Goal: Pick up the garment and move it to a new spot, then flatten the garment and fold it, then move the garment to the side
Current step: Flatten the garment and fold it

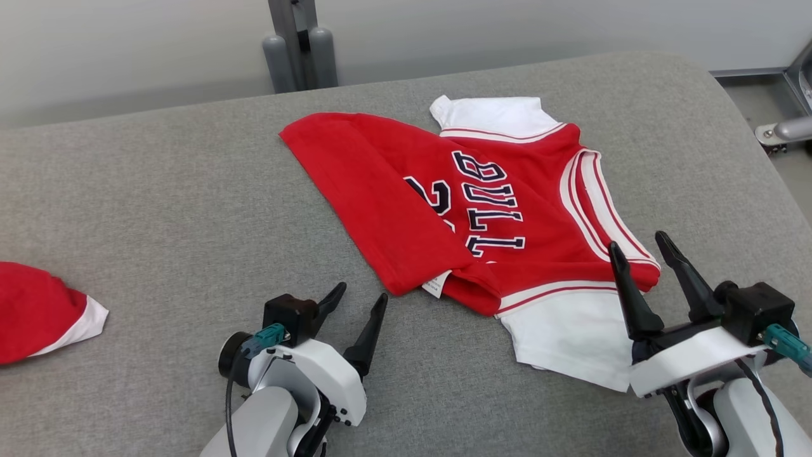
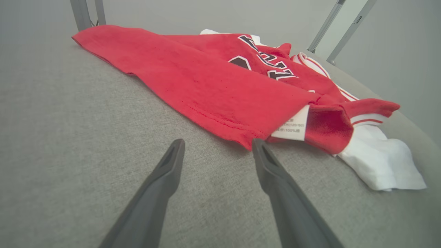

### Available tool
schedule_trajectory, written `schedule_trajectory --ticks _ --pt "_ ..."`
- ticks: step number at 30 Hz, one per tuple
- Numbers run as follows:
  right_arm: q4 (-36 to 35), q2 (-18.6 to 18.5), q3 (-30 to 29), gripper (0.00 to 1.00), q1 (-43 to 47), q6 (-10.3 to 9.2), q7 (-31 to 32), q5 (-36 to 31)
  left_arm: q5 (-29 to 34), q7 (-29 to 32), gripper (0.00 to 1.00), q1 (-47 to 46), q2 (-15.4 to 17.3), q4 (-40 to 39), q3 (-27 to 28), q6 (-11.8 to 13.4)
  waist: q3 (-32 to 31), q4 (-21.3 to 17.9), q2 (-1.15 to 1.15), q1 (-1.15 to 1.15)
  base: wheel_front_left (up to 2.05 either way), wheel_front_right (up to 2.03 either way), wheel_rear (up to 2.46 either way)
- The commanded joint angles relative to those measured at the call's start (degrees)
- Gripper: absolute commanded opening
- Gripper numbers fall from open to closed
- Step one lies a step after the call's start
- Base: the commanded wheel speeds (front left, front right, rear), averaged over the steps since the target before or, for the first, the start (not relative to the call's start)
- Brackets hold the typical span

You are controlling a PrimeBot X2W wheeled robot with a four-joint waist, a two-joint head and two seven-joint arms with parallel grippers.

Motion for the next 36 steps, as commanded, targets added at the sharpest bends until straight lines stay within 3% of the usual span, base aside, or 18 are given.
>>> schedule_trajectory --ticks 1,3,12,13,14,15,28,33,36 --pt "-0.5 0.1 0.0 1.00 -0.8 0.01 -0.1 0.1 -0.7 0.3 1.00 -1.0 0.3 0.6 -0.8 -0.5 0.6 -0.5 0.00 0.00 0.00 0.00 0.00" --pt "-2.8 0.1 0.4 1.00 -1.6 0.01 -0.1 0.2 -4.6 4.4 1.00 -6.2 0.3 5.1 -8.3 -1.0 2.8 -2.2 0.00 0.00 0.00 0.00 0.00" --pt "-2.8 0.6 0.2 1.00 -1.7 0.01 -0.1 -0.3 -8.6 3.2 1.00 -9.5 0.3 7.7 -12.0 0.1 3.9 -3.2 0.00 0.00 0.00 0.00 0.00" --pt "-2.7 0.7 0.2 1.00 -1.7 0.01 -0.1 -0.3 -9.1 3.0 0.59 -10.0 0.3 7.9 -12.2 0.2 4.0 -3.2 0.00 0.00 0.00 0.00 0.00" --pt "-2.7 0.8 0.1 1.00 -1.7 0.01 -0.1 -0.4 -9.6 2.7 0.04 -10.4 0.3 8.0 -12.3 0.3 4.0 -3.2 0.00 0.00 0.00 0.00 0.00" --pt "-2.6 0.8 0.0 1.00 -1.7 0.01 -0.1 -0.4 -10.3 2.3 0.00 -10.7 0.3 8.0 -12.4 0.2 3.9 -3.2 0.00 0.00 0.00 0.00 0.00" --pt "-1.8 0.8 -0.2 1.00 0.1 0.01 -0.1 -1.3 -18.7 1.6 0.00 -8.8 0.8 6.9 -13.2 -2.4 0.3 0.5 0.00 0.00 0.00 0.00 0.00" --pt "-1.6 0.5 0.0 1.00 0.7 0.01 -0.1 -1.4 -22.9 3.6 0.00 -7.4 3.0 2.7 -13.9 -2.4 -1.0 2.4 0.00 0.00 0.00 0.00 0.00" --pt "-1.5 0.4 0.0 1.00 1.0 0.01 -0.1 -1.5 -25.7 4.5 0.00 -6.7 6.6 -0.9 -13.9 -2.4 -1.8 3.8 0.00 0.00 0.00 0.00 0.00"
